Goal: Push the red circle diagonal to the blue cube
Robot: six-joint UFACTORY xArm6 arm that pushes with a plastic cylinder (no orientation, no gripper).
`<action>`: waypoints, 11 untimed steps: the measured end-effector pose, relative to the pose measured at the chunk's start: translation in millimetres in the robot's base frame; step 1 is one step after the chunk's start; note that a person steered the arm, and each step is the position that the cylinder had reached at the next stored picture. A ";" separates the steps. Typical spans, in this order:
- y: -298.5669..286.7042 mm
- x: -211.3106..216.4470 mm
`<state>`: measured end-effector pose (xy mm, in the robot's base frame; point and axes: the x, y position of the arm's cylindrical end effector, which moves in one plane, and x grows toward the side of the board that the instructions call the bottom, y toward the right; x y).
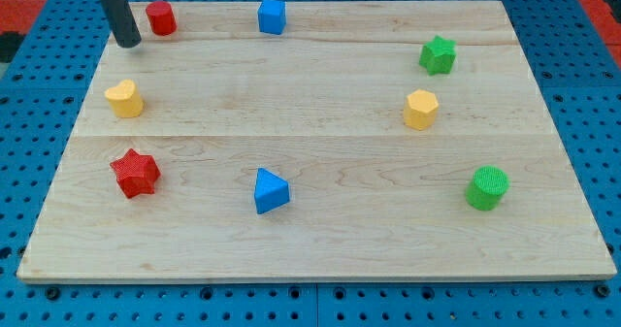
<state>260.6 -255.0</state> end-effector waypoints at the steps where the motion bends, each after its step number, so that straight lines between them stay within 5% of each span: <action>1: 0.0 -41.0; 2: 70.6 -66.4; 3: 145.1 -35.4; 6: 15.7 -62.7; 8: 124.2 -22.3; 10: 82.9 -13.3; 11: 120.4 -2.9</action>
